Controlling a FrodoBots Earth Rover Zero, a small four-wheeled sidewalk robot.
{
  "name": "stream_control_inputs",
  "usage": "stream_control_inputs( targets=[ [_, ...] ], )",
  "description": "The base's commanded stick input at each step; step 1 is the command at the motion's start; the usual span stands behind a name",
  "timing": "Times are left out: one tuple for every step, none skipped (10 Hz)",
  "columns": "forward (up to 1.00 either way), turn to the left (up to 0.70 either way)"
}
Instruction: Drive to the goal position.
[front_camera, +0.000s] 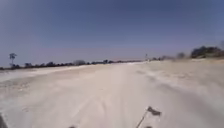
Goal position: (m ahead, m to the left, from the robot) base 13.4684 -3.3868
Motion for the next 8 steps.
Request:
stream_control_inputs(
  targets=[
    [0.70,0.00],
    [0.70,0.00],
    [0.70,0.00],
    [0.70,0.00],
    [0.70,0.00],
    [0.70,0.00],
    [0.70,0.00],
    [0.70,0.00]
  ],
)
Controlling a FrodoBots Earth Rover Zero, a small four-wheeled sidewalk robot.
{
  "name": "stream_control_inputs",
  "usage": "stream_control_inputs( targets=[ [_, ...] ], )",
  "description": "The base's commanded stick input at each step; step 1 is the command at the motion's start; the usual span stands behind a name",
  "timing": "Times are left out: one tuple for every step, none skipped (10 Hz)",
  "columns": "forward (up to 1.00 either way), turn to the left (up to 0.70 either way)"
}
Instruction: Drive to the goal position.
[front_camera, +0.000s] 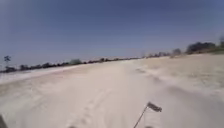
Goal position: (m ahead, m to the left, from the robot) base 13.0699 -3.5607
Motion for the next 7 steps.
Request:
stream_control_inputs(
  targets=[
    [0.70,-0.01],
    [0.70,-0.32],
    [0.70,-0.35],
    [0.70,-0.35],
    [0.70,-0.20],
    [0.70,0.00],
    [0.70,0.00]
  ],
)
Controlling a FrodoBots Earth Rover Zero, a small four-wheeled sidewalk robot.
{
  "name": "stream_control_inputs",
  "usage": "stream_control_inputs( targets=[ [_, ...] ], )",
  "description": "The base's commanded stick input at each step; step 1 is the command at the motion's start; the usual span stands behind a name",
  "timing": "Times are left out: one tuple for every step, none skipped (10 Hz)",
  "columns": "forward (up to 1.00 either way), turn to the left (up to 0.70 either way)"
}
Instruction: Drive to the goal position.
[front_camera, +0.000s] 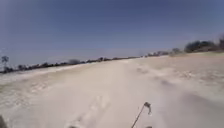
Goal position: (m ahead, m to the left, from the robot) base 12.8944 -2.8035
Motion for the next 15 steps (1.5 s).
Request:
stream_control_inputs(
  targets=[
    [0.70,0.00],
    [0.70,0.00],
    [0.70,0.00],
    [0.70,0.00],
    [0.70,0.00],
    [0.70,0.00],
    [0.70,0.00],
    [0.70,0.00],
    [0.70,0.00],
    [0.70,0.00],
    [0.70,0.00],
    [0.70,0.00],
    [0.70,0.00],
    [0.70,0.00],
    [0.70,0.00]
  ],
)
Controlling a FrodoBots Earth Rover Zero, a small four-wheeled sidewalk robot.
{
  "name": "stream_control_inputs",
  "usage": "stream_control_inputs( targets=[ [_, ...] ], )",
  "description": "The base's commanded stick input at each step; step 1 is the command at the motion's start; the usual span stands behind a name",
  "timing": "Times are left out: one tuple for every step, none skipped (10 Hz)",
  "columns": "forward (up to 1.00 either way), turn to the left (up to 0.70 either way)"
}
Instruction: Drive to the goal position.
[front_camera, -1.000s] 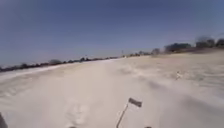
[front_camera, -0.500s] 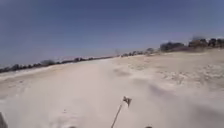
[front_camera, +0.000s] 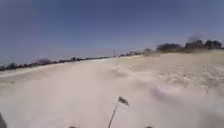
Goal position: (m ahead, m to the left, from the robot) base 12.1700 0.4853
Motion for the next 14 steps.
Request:
stream_control_inputs(
  targets=[
    [0.70,0.00],
    [0.70,0.00],
    [0.70,0.00],
    [0.70,0.00],
    [0.70,0.00],
    [0.70,0.00],
    [0.70,0.00],
    [0.70,0.00],
    [0.70,0.00],
    [0.70,0.00],
    [0.70,0.11],
    [0.70,0.25],
    [0.70,0.35],
    [0.70,0.35]
  ],
)
